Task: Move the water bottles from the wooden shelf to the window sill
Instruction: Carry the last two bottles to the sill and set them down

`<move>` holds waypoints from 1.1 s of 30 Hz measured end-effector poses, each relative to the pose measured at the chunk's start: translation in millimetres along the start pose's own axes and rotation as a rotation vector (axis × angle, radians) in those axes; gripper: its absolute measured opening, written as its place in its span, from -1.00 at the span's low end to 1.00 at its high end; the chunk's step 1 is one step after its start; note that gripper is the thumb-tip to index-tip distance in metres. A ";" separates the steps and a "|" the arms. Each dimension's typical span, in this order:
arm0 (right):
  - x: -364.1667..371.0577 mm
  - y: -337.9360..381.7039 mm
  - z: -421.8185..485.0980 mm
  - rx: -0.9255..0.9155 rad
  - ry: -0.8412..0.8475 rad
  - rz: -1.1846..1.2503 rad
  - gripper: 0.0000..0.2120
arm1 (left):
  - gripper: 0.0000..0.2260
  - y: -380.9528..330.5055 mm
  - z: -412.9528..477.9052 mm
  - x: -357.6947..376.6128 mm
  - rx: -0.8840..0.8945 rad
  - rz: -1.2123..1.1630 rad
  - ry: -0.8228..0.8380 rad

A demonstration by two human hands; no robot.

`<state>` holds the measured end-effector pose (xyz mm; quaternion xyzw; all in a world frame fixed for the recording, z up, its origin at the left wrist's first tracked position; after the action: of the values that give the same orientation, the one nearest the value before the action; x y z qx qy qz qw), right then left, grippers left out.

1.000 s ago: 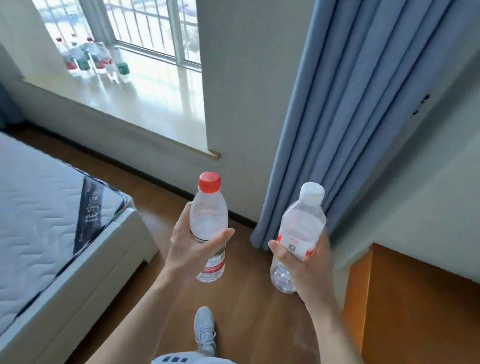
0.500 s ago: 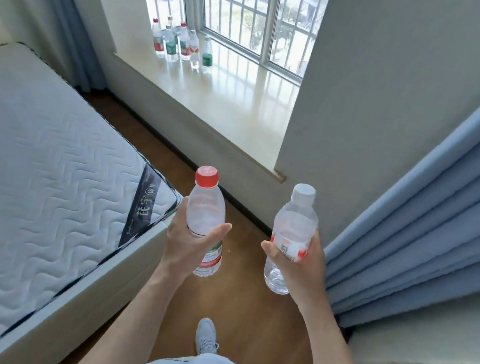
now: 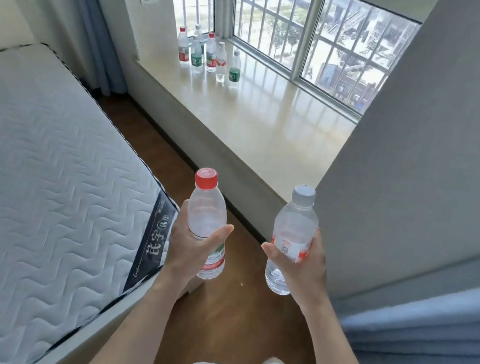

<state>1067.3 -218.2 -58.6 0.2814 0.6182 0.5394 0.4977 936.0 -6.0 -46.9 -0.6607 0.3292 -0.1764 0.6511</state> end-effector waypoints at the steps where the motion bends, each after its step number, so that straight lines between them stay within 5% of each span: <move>1: 6.6 -0.8 8.4 -0.004 0.019 -0.004 -0.30 | -0.46 3.4 8.9 0.1 -0.015 0.002 -0.007; 5: 30.2 -7.3 50.4 -0.017 0.080 0.018 -0.41 | -0.35 13.6 49.7 3.1 -0.036 0.021 -0.044; 10: 59.4 -12.3 128.6 -0.010 0.133 0.068 -0.30 | -0.30 9.6 114.6 5.8 -0.041 0.042 -0.102; 15: 97.3 -6.4 231.1 -0.027 0.247 0.091 -0.23 | -0.36 -5.7 199.8 13.8 -0.059 0.047 -0.203; 19: 123.8 -1.9 315.9 -0.013 0.327 0.137 -0.44 | -0.49 -29.1 265.4 27.5 -0.041 0.036 -0.256; 24: 165.2 19.4 395.8 -0.047 0.403 0.180 -0.41 | -0.57 -52.9 327.4 25.0 -0.059 0.056 -0.340; 33: 238.4 29.8 460.9 -0.113 0.554 0.119 -0.42 | -0.49 -38.8 386.0 -6.8 -0.165 0.066 -0.492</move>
<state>1402.7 178.8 -69.1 0.1309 0.6818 0.6577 0.2923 1194.5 283.4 -42.3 -0.7234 0.1956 0.0382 0.6611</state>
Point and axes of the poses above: each hand's wrist, its own z-axis towards the middle knuckle, its own x-axis out of the palm, y = z × x, the point moved 10 cm from there along z, towards the middle knuckle, and after that the axes turned 6 degrees about -x, right-handed, at the moved point
